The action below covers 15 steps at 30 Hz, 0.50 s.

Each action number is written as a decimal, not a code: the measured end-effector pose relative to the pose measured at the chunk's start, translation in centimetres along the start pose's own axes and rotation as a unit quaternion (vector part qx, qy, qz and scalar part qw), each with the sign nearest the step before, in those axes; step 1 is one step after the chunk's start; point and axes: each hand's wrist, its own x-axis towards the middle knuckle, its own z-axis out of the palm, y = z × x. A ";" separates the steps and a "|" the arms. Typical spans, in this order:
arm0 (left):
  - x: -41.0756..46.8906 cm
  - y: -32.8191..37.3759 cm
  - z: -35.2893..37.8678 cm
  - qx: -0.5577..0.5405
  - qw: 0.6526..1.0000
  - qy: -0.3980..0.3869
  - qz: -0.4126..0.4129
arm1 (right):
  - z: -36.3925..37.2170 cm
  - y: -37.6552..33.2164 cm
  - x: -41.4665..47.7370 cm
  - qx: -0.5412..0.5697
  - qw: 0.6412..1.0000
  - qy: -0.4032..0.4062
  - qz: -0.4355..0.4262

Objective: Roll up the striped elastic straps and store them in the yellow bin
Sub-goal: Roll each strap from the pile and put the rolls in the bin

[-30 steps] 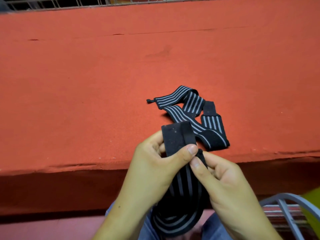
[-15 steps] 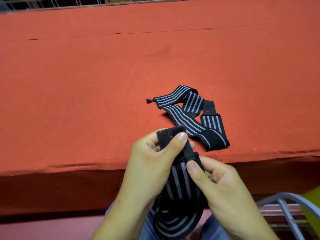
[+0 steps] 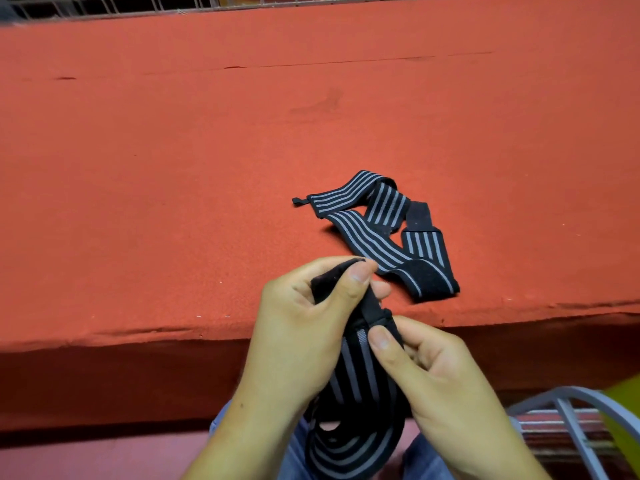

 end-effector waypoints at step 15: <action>0.1 -0.2 -0.2 0.013 1.000 0.002 0.022 | -0.1 0.4 0.0 -0.029 0.999 -0.036 0.002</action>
